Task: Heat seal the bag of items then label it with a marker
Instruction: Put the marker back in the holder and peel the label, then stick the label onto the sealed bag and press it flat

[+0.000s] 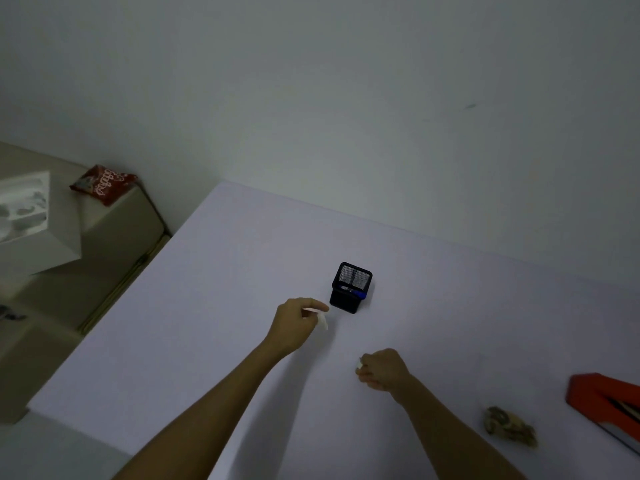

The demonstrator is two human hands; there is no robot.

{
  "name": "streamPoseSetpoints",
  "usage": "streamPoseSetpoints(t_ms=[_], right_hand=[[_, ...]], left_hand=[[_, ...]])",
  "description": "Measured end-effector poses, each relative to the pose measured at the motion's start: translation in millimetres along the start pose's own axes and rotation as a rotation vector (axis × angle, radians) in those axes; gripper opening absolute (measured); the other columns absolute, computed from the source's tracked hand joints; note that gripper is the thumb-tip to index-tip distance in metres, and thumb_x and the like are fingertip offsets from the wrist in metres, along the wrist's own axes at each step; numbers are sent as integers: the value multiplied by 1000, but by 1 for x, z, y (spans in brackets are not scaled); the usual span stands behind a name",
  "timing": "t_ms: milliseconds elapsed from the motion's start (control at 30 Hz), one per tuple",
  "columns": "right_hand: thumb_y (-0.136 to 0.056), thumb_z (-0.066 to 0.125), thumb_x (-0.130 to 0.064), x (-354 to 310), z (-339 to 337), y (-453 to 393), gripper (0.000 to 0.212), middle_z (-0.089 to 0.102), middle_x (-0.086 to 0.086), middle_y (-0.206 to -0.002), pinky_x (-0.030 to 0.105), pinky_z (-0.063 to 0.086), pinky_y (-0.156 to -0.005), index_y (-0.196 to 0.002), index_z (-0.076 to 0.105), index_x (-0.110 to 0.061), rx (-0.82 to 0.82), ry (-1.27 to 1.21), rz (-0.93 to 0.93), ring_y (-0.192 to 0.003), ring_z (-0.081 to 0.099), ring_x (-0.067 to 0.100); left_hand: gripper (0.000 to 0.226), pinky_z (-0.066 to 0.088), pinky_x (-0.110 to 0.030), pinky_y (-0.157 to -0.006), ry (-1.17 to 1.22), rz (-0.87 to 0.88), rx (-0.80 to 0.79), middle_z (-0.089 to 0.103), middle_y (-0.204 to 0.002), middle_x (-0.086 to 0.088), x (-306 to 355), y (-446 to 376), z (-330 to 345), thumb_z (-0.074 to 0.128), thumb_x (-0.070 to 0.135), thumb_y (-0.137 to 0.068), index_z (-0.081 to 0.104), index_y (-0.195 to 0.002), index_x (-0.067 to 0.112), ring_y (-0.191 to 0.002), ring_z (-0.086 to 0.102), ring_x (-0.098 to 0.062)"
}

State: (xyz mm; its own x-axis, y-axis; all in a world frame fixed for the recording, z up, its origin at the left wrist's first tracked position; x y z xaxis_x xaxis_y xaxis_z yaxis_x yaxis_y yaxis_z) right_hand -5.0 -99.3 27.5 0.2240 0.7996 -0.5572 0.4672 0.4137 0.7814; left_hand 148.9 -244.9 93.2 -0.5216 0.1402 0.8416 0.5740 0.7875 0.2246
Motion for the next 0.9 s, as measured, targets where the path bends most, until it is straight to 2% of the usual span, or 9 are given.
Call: streamPoseSetpoints(t_ms=[67, 133, 233, 400, 533, 667, 733, 800, 900], right_hand=[[-87, 59, -7, -1, -2, 1, 21, 69, 14, -68, 20, 46, -45, -69, 65, 2, 16, -10, 6, -54, 63, 19], [-86, 60, -8, -3, -3, 1, 19, 69, 14, -70, 21, 48, -47, -71, 66, 3, 24, -24, 14, -55, 64, 18], [-84, 63, -9, -8, -6, 2, 15, 68, 12, -72, 21, 49, -50, -75, 67, 2, 38, -46, 24, -57, 63, 17], [-84, 65, -11, -16, -8, 11, 9, 65, 11, -84, 28, 54, -67, -79, 63, -4, 44, -142, -6, -76, 64, 18], [-84, 64, -11, -24, -10, 21, 12, 68, 14, -96, 29, 54, -73, -92, 67, -3, 6, -225, -26, -90, 66, 21], [-84, 66, -8, -28, -22, 33, 5, 69, 14, -91, 29, 54, -76, -81, 69, -5, 8, -274, -28, -88, 66, 22], [-83, 67, -10, -24, -36, 38, 5, 69, 12, -90, 29, 54, -77, -81, 69, -6, 16, -312, -42, -87, 66, 20], [-86, 66, -17, -16, -54, 41, 10, 69, 10, -93, 29, 54, -76, -88, 68, -8, 23, -371, -74, -87, 66, 19], [-88, 66, -33, 1, -86, 46, 27, 69, 8, -103, 32, 54, -78, -106, 62, -13, 7, -466, -116, -94, 67, 21]], left_hand=[[30, 44, 1, -61, -39, 25, -27, 64, -121, 0, -5, 0, 11, 51, 2, -91, 71, -107, 17, -91, 63, -11], [28, 42, 0, -67, -65, 45, -60, 63, -122, 1, -7, -1, 22, 53, 4, -90, 70, -109, 17, -97, 59, -8], [24, 44, -11, -78, -97, 58, -134, 67, -117, -3, -9, -1, 38, 59, 9, -89, 69, -110, 14, -95, 60, -9], [31, 49, -20, -80, -174, 67, -231, 69, -110, -3, -10, 5, 62, 68, 28, -85, 67, -112, 13, -88, 61, -9], [32, 52, -24, -77, -207, 90, -243, 70, -101, -2, -9, 6, 74, 71, 37, -81, 68, -104, 15, -83, 62, -9], [26, 49, -19, -69, -205, 147, -238, 72, -90, 4, 0, 8, 87, 69, 39, -83, 71, -94, 16, -74, 60, -4], [23, 50, -22, -68, -200, 171, -245, 72, -85, 6, 8, 8, 100, 62, 37, -89, 71, -89, 16, -72, 61, -4], [24, 47, -20, -63, -173, 198, -271, 70, -81, 9, 19, 7, 116, 57, 34, -93, 72, -85, 17, -67, 60, -1], [21, 44, -9, -61, -46, 183, -293, 71, -79, 9, 41, 10, 142, 56, 25, -94, 74, -85, 19, -68, 63, -3]])
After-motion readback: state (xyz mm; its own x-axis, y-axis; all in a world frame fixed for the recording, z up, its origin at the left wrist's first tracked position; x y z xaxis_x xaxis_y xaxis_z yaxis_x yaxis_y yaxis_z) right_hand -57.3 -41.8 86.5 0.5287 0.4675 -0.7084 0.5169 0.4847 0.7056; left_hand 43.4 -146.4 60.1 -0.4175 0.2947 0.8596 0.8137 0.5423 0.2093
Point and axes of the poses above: each hand's wrist, its own y-axis away from the middle knuckle, its own z-axis out of the palm, x = y × z, the point moved 2 cm from there along -y, towards the middle knuckle
